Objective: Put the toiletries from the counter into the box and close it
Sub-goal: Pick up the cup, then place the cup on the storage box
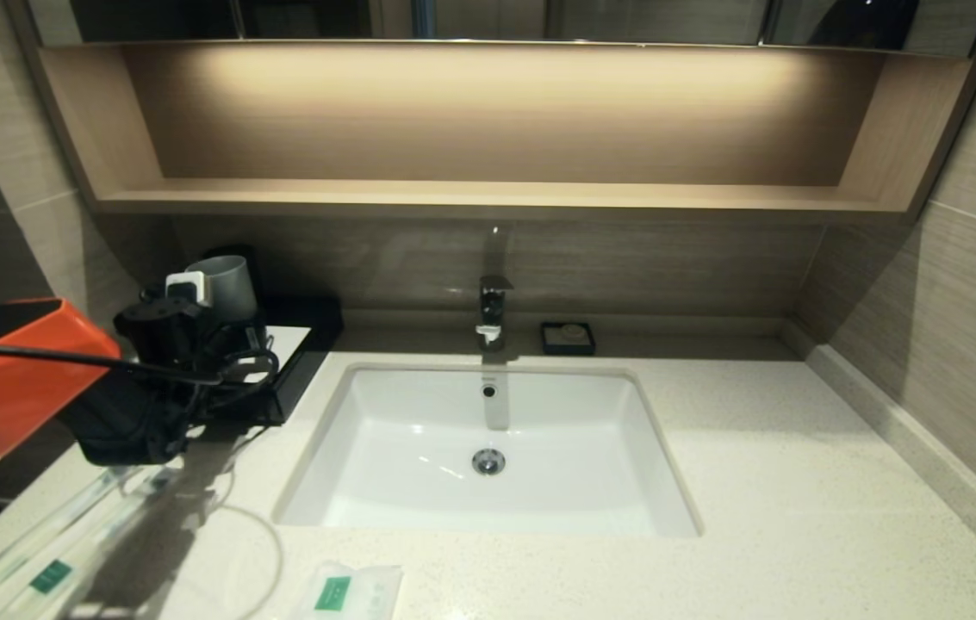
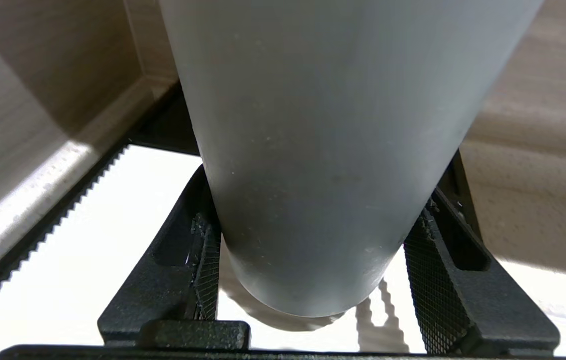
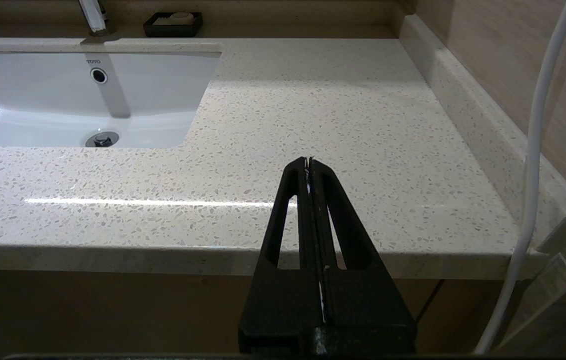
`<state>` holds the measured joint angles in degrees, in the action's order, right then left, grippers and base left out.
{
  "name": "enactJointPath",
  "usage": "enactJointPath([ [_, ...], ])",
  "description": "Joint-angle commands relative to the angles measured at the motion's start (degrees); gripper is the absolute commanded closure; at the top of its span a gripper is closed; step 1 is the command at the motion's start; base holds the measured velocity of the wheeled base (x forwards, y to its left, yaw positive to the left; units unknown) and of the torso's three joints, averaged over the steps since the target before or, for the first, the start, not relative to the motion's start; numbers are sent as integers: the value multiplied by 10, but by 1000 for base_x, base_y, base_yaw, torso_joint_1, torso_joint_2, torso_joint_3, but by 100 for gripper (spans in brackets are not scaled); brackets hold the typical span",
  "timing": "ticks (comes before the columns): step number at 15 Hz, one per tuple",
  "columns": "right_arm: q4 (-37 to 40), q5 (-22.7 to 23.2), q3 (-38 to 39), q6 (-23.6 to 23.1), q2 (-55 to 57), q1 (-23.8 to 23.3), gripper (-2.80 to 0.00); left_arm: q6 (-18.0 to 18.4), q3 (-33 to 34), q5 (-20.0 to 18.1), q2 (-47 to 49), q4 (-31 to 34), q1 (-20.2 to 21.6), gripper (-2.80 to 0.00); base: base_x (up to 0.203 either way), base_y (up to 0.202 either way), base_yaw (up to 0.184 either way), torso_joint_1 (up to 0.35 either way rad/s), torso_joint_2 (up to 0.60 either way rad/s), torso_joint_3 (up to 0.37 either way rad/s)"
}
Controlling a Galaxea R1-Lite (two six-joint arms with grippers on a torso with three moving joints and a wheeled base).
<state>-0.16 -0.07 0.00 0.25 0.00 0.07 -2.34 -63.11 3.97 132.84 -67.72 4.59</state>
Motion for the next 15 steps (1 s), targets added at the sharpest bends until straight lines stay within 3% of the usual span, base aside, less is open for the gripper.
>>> enactJointPath([
  [1,0,0,1,0,0,0,0,0,-4,1,-10,12,-4,0,0,0,0,0,0,0],
  [15,0,0,0,0,0,0,0,0,-86,16,27,54,-20,0,0,0,0,0,0,0],
])
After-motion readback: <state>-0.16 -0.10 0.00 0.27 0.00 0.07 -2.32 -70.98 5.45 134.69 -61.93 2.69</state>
